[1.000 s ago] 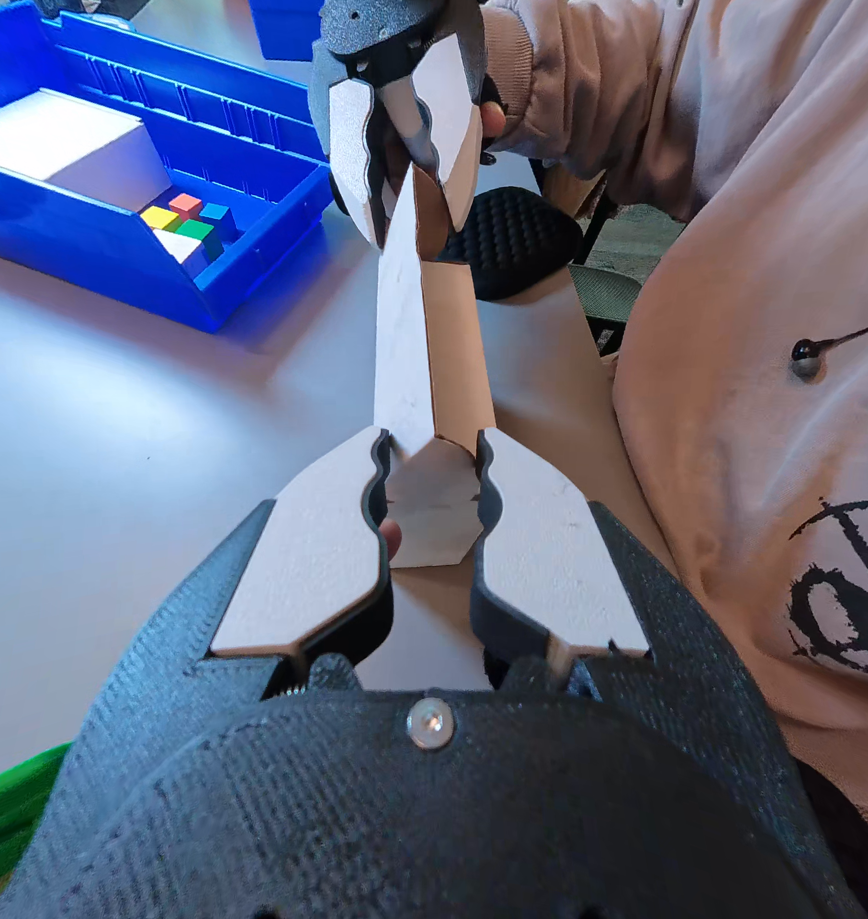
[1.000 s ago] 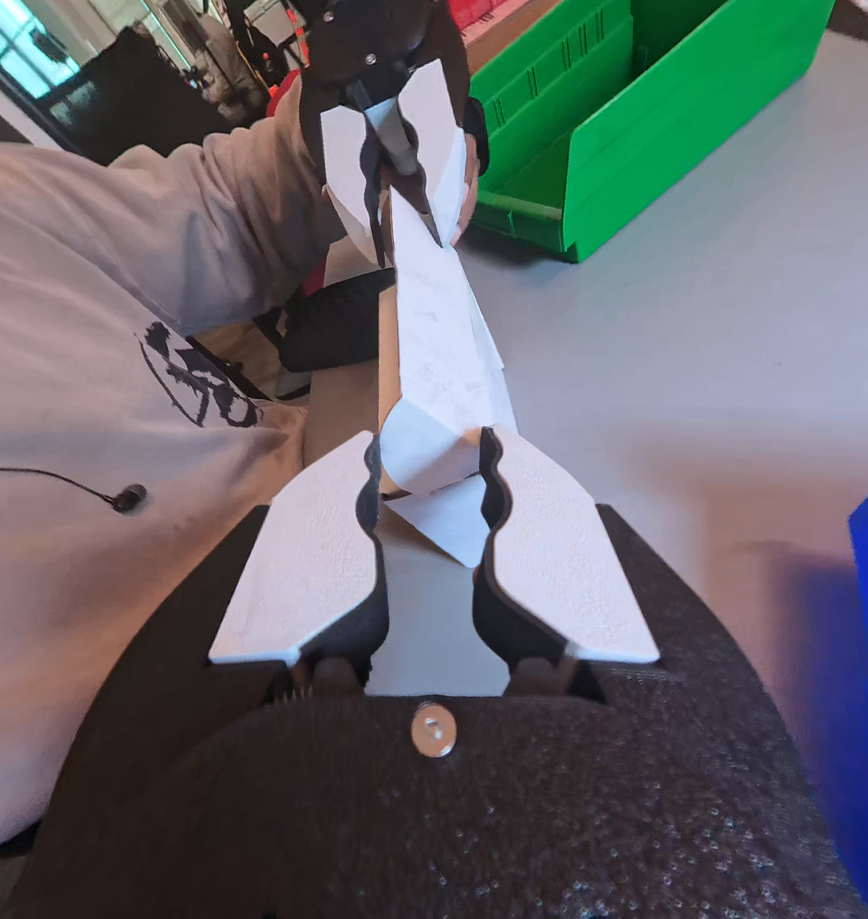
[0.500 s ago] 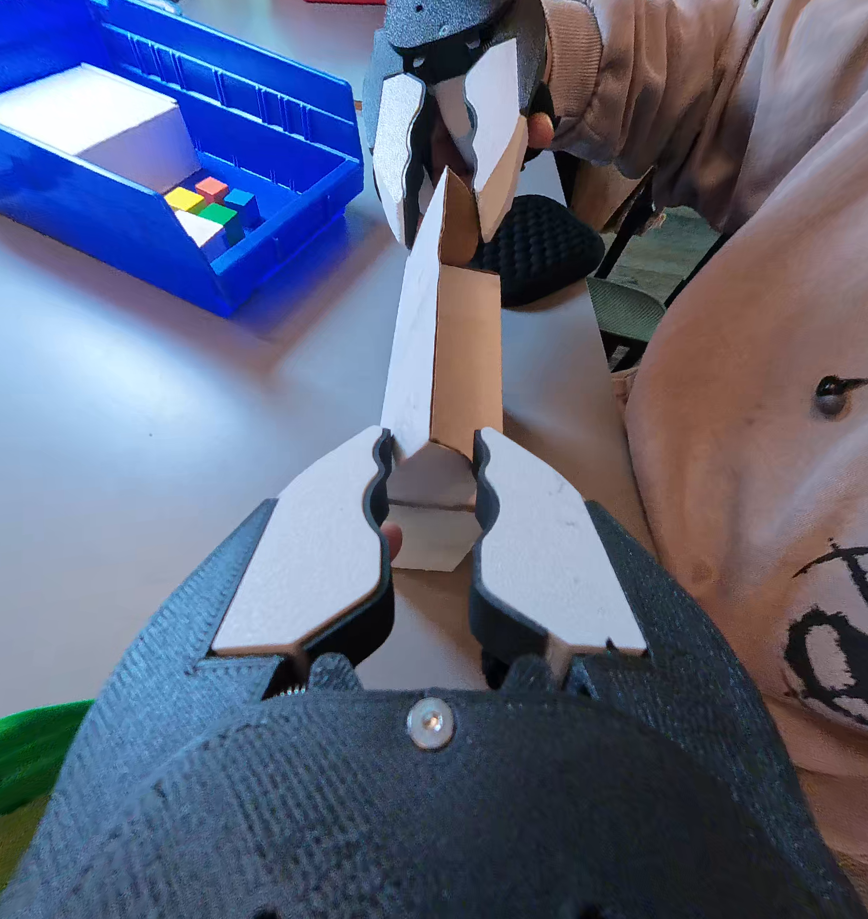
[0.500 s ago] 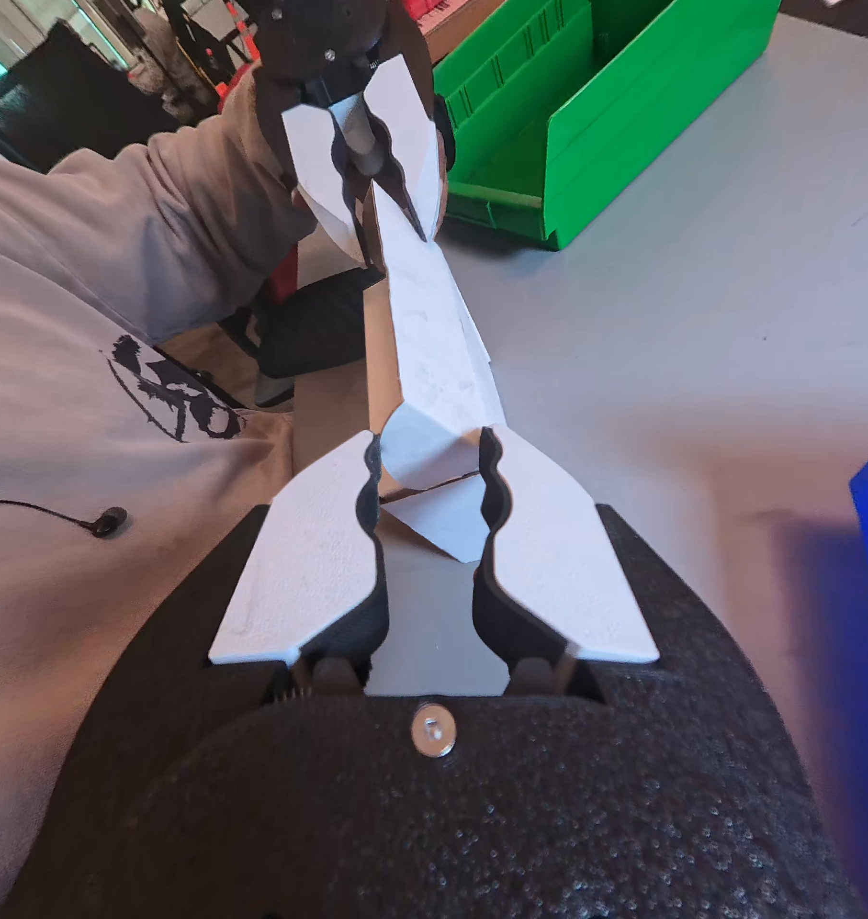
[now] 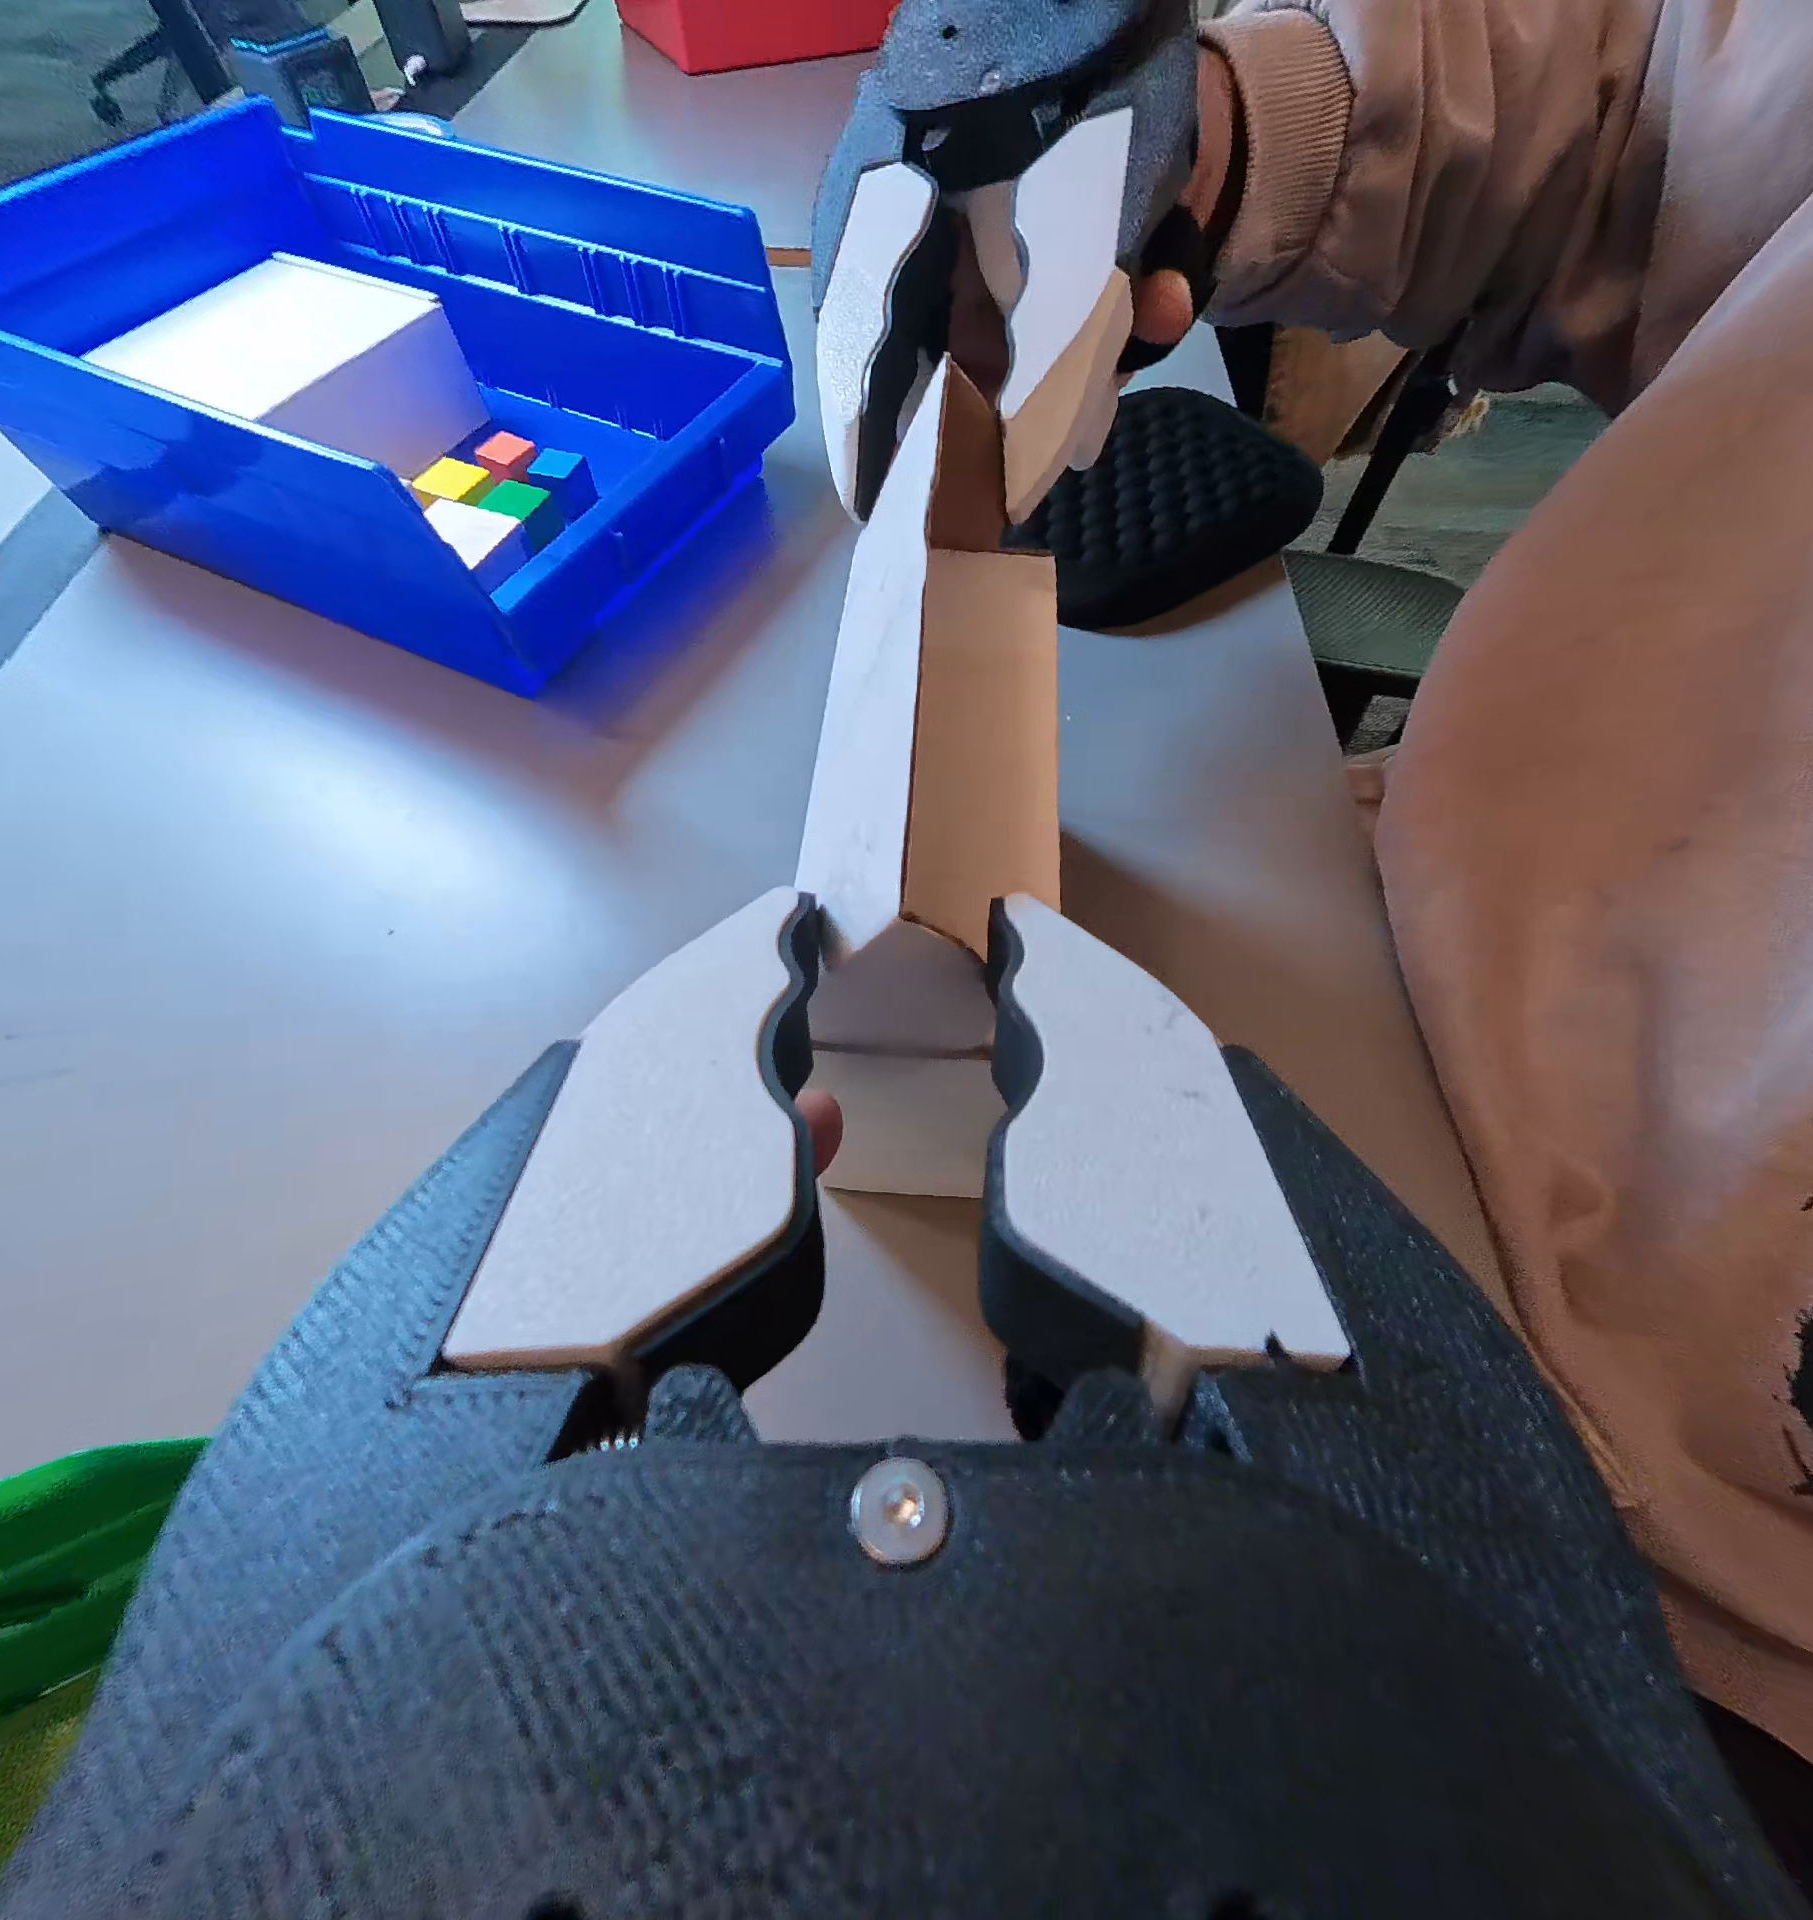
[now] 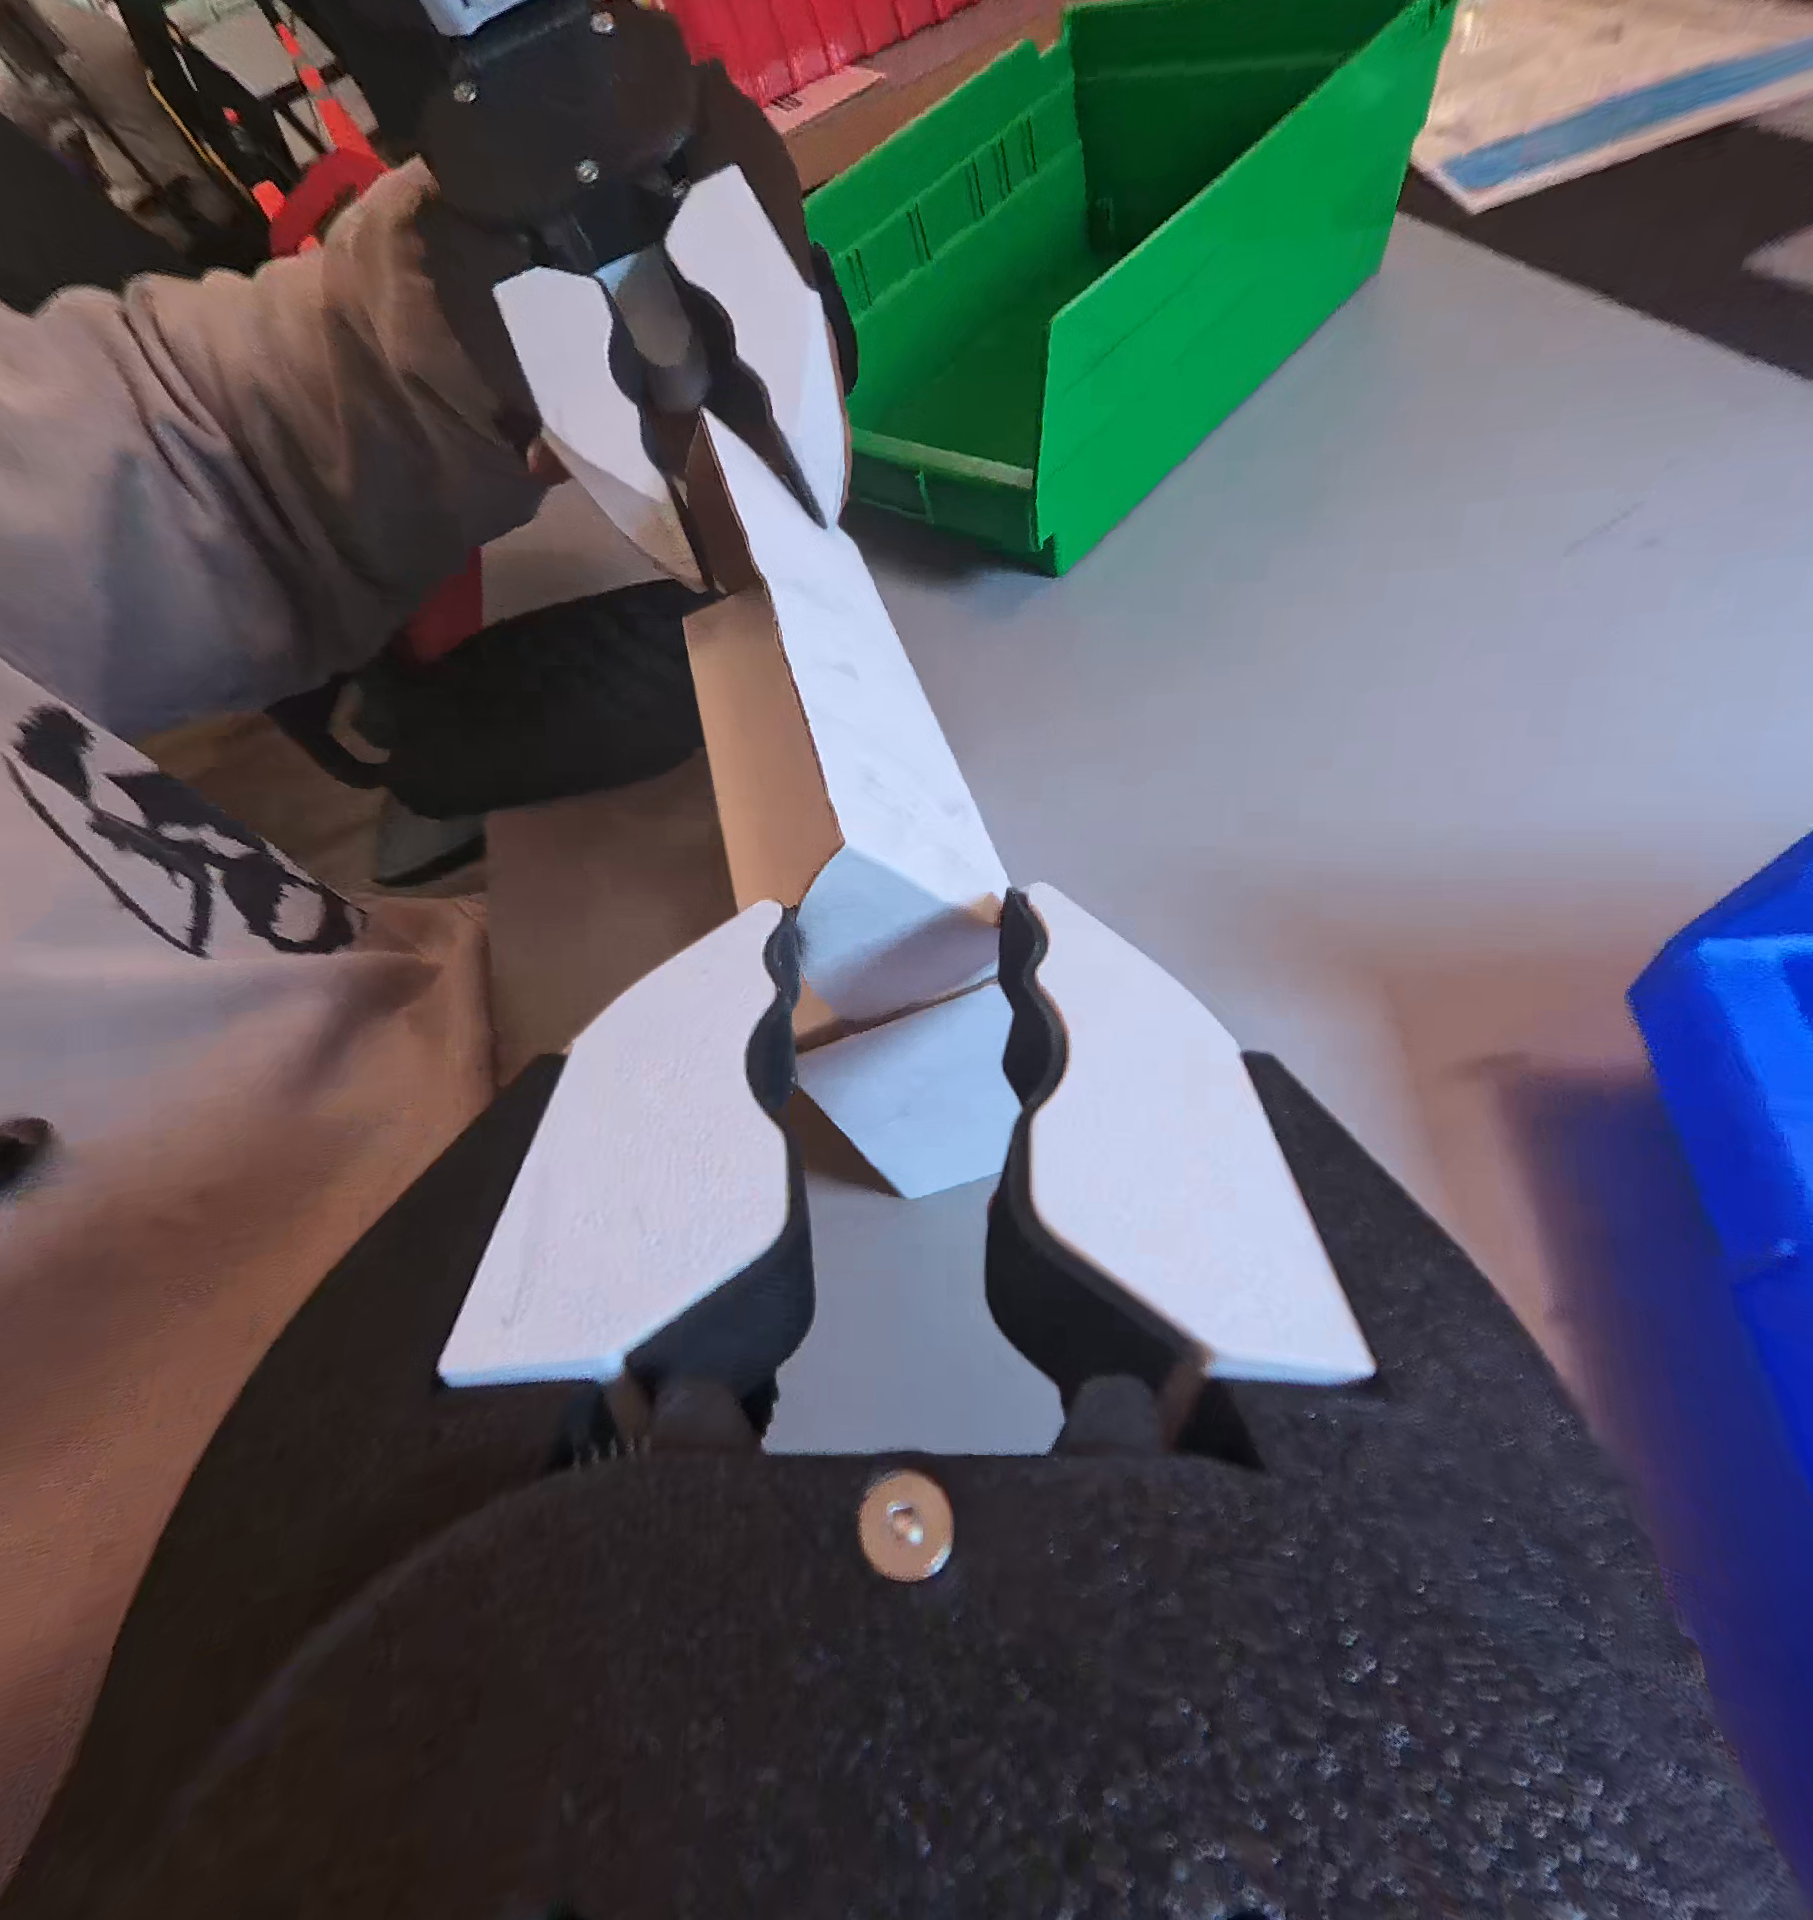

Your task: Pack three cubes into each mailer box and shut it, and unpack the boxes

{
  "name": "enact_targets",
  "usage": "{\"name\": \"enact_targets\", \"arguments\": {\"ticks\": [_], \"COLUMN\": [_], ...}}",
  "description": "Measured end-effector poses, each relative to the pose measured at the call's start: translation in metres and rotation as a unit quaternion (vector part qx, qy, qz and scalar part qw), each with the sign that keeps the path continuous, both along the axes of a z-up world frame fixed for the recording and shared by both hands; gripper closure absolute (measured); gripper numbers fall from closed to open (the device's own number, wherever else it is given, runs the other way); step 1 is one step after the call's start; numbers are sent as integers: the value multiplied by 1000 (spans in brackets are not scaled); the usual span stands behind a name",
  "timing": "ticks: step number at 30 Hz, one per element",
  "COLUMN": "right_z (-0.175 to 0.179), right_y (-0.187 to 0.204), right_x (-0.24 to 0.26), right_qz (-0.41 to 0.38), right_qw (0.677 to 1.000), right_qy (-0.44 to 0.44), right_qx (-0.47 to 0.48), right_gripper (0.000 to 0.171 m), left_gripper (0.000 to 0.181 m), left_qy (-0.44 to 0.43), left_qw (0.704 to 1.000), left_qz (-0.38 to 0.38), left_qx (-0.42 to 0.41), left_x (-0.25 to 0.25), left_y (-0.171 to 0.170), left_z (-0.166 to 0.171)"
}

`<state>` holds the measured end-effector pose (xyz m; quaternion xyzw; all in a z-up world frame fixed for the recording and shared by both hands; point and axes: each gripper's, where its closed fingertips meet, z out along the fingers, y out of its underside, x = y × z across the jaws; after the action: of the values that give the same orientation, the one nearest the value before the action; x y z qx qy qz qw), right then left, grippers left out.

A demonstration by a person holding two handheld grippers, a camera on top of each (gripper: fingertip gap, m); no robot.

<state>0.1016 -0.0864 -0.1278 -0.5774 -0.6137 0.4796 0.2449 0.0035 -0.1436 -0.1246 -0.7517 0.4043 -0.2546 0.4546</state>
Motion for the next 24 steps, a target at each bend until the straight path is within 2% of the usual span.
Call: {"name": "enact_targets", "arguments": {"ticks": [4, 6, 8, 10, 13, 17, 19, 21, 24], "right_z": [-7, -6, -4, 7, 21, -2, -18, -26, -25], "right_y": [-2, -5, -10, -17, -33, -33, -36, -35, -37], "right_x": [2, 4, 9, 13, 11, 6, 9, 9, 9], "right_qz": [31, 46, 69, 82, 91, 81, 97, 90, 84], "right_qw": [986, 979, 976, 968, 955, 930, 908, 881, 901], "right_qy": [67, 82, 60, 71, 93, 60, 42, 53, 51], "right_qx": [150, 181, 196, 225, 267, 353, 406, 462, 423], "right_gripper": [134, 134, 116, 114, 115, 121, 132, 129, 127], "left_gripper": [150, 148, 128, 121, 124, 130, 143, 136, 140], "left_qy": [32, 62, 88, 81, 81, 146, 197, 238, 186], "left_qw": [998, 994, 990, 988, 982, 967, 949, 916, 926], "left_qz": [6, -2, -22, -11, 5, 16, 6, 14, 51], "left_qx": [51, 94, 107, 129, 170, 210, 247, 324, 324], "left_x": [1, 3, 7, 9, 13, 17, 18, 17, 19], "left_y": [-1, -6, -18, -23, -27, -27, -31, -30, -29], "left_z": [-5, -6, -5, 9, 22, 0, -18, -33, -30]}}
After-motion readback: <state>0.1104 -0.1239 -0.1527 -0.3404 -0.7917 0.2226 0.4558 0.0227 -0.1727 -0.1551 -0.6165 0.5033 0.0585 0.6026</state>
